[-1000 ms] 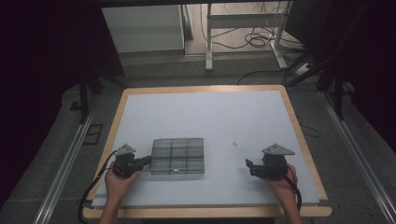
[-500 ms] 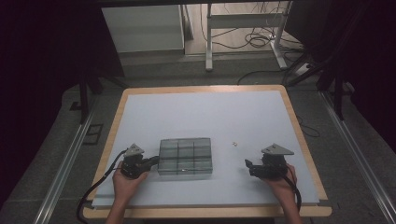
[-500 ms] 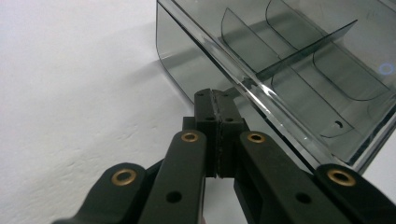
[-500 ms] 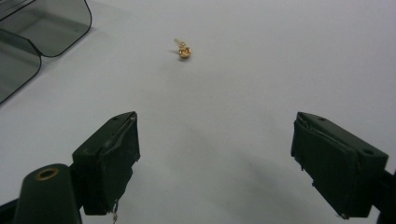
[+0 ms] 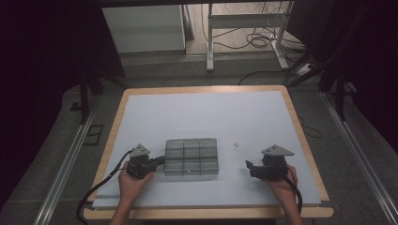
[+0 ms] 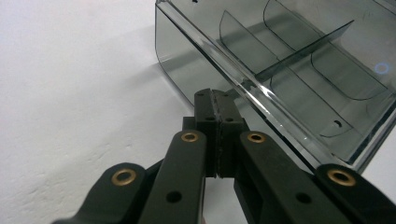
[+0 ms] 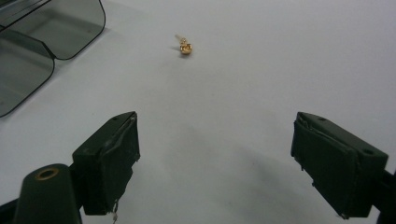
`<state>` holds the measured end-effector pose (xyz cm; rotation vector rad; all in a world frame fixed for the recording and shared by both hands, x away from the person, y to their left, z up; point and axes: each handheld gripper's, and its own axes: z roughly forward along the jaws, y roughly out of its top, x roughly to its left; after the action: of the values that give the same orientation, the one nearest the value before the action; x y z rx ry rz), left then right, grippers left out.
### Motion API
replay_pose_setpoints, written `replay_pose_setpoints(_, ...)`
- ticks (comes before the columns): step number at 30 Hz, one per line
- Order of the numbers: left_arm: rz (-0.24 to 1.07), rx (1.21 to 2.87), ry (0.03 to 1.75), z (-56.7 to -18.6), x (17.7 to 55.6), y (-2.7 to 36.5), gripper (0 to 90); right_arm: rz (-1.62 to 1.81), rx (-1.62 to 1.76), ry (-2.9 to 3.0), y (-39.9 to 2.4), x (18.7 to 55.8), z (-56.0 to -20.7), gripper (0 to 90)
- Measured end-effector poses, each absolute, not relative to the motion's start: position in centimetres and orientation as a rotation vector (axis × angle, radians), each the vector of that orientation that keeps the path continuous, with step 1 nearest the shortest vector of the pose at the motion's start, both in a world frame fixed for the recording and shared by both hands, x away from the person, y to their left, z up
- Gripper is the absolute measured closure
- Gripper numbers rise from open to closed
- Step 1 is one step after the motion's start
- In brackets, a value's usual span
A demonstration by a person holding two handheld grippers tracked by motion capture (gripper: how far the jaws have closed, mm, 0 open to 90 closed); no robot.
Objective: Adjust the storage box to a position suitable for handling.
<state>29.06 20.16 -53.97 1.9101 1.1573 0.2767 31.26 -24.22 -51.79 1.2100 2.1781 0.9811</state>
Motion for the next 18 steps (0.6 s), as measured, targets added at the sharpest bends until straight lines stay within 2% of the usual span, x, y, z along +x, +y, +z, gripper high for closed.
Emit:
replay_pose_setpoints(8,0.284,1.909,1.138,-53.8,29.0,20.0,90.0,0.985,1.212,2.174,-24.3,31.2,-51.7,14.5)
replay_pose_setpoints(18,0.280,1.879,1.133,-52.9,28.3,21.8,90.0,1.029,1.208,2.179,-24.4,31.2,-51.6,14.5)
